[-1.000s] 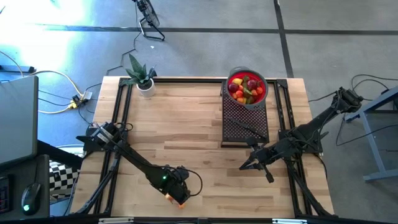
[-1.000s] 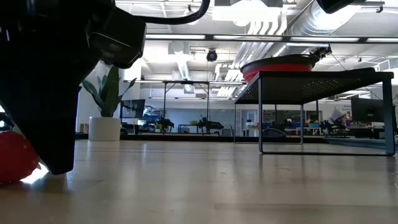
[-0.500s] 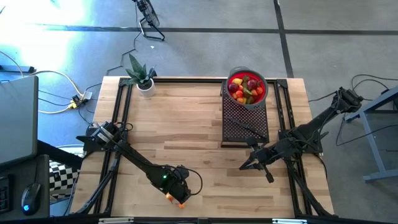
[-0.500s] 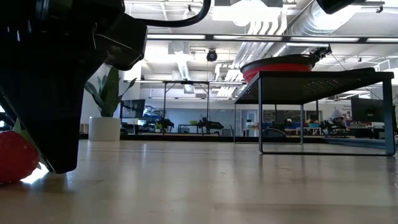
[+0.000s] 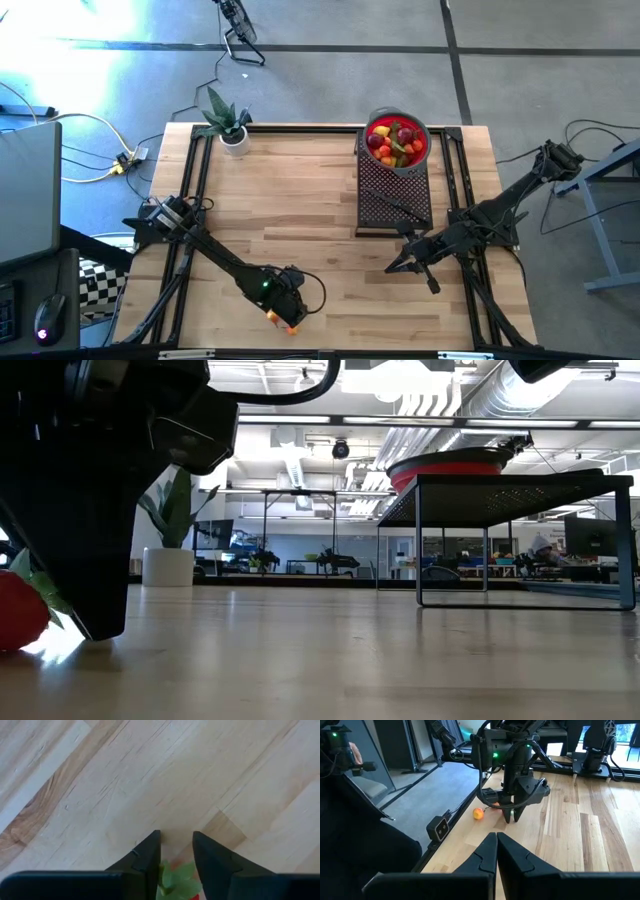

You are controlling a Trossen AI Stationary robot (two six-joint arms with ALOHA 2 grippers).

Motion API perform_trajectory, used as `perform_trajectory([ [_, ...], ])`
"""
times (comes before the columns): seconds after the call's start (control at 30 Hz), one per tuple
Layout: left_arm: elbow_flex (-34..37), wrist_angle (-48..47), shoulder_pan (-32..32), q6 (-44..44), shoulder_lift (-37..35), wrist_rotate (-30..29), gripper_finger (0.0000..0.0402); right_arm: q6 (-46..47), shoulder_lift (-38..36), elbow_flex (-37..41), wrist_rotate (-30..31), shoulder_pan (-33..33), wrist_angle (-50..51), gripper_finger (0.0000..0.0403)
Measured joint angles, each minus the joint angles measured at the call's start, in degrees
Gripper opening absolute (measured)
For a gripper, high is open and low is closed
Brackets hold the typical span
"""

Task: Pick & Place Fruit
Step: Put the strawberry into the strainer bowl on the shelf

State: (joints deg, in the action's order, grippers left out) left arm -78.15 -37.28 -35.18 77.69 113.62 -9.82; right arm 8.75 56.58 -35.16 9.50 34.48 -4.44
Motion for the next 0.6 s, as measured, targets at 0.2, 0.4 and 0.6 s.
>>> perform_trajectory([
  [0.2,0.0,0.2,0.0,0.6,0.0,0.0,0.0082,0.0,0.0,0.0,0.0,0.0,0.0,0.0003],
  [0.4,0.0,0.2,0.0,0.6,0.0,0.0,0.0048,0.0,0.0,0.0,0.0,0.0,0.0,0.0003],
  [0.6,0.0,0.2,0.0,0.6,0.1,0.1,0.0006,0.0,0.0,0.0,0.0,0.0,0.0,0.0004],
])
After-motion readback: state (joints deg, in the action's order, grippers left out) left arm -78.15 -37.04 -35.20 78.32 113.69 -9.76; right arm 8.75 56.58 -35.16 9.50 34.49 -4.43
